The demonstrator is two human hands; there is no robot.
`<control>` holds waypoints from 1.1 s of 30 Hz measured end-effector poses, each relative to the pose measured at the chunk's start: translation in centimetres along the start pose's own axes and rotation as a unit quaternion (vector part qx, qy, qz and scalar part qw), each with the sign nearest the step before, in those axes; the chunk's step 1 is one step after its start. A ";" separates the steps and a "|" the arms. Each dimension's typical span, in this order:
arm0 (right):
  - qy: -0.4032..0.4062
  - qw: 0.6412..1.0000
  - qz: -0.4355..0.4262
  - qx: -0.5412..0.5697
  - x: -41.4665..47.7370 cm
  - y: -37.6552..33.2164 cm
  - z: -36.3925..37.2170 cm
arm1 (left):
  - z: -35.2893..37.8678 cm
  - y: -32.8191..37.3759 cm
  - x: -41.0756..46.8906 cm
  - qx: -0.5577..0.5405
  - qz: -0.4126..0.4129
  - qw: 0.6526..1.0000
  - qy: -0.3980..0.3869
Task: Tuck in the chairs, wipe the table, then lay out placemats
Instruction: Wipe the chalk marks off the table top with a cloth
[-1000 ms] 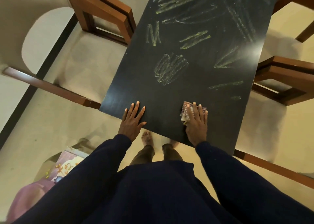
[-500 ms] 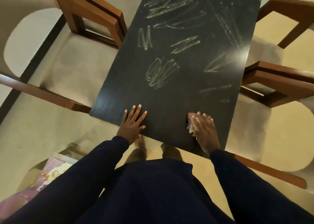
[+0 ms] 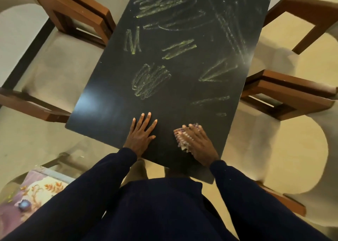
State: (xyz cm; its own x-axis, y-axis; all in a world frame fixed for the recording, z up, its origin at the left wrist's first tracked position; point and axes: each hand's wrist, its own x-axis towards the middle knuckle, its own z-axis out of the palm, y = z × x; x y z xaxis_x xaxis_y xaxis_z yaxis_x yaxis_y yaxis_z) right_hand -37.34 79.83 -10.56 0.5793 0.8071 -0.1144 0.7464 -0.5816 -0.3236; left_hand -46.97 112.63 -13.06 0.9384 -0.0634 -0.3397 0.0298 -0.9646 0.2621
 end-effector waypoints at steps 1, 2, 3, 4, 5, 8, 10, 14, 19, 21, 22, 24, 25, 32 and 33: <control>0.017 0.999 0.034 0.000 -0.7 1.7 -0.7 | -0.1 0.8 0.7 0.000 -0.003 1.000 -0.004; 0.030 0.997 0.074 -0.005 -0.8 3.2 -1.4 | -0.3 1.5 1.4 -0.001 -0.006 1.000 -0.006; 0.037 0.993 0.116 -0.012 -0.5 4.5 -2.1 | -0.5 2.3 1.9 -0.001 -0.009 1.000 -0.006; 0.046 0.986 0.158 -0.021 0.4 5.3 -2.6 | -0.7 3.0 2.3 -0.002 -0.010 1.000 -0.005; 0.062 0.978 0.197 -0.030 1.6 6.0 -3.0 | -0.9 3.7 2.8 -0.004 -0.010 1.000 -0.004; 0.100 0.957 0.272 -0.024 6.6 6.5 -3.5 | -1.6 5.6 4.3 -0.016 -0.015 1.000 0.000; 0.105 0.963 0.247 -0.029 9.1 5.9 -2.9 | -1.7 6.3 4.7 -0.013 -0.029 0.999 0.001; 0.029 0.998 0.028 -0.043 8.2 5.6 -2.1 | -1.8 6.7 5.0 -0.013 -0.046 0.999 -0.013; 0.004 0.998 -0.029 -0.050 1.9 12.4 -3.6 | -2.7 7.4 5.8 -0.013 -0.048 0.998 -0.029; 0.046 0.995 0.076 -0.050 2.4 13.5 -4.4 | -2.8 7.6 5.8 -0.013 -0.058 0.998 -0.037; 0.068 0.988 0.130 -0.044 3.5 13.4 -4.7 | -2.8 7.8 5.8 -0.013 -0.063 0.997 -0.040; 0.105 0.969 0.218 -0.039 6.6 12.0 -5.0 | -2.6 8.0 6.0 -0.011 -0.070 0.997 -0.039; 0.113 0.963 0.242 -0.036 8.0 11.0 -4.9 | -2.6 8.2 6.2 -0.012 -0.072 0.997 -0.040; 0.001 0.997 -0.062 -0.050 3.6 10.9 -3.3 | -2.3 9.1 8.0 -0.004 -0.040 0.999 -0.026; 0.000 0.997 -0.062 -0.053 2.0 12.2 -3.7 | -2.4 9.3 8.5 -0.006 -0.031 0.999 -0.030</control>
State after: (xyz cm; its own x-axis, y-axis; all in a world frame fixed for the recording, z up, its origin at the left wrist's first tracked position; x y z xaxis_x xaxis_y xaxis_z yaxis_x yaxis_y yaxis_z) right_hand -25.87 74.02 -11.25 0.4812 0.8730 -0.0790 0.8422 -0.4855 -0.2347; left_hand -37.90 103.74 -11.28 0.9122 -0.0191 -0.4092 0.0917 -0.9640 0.2494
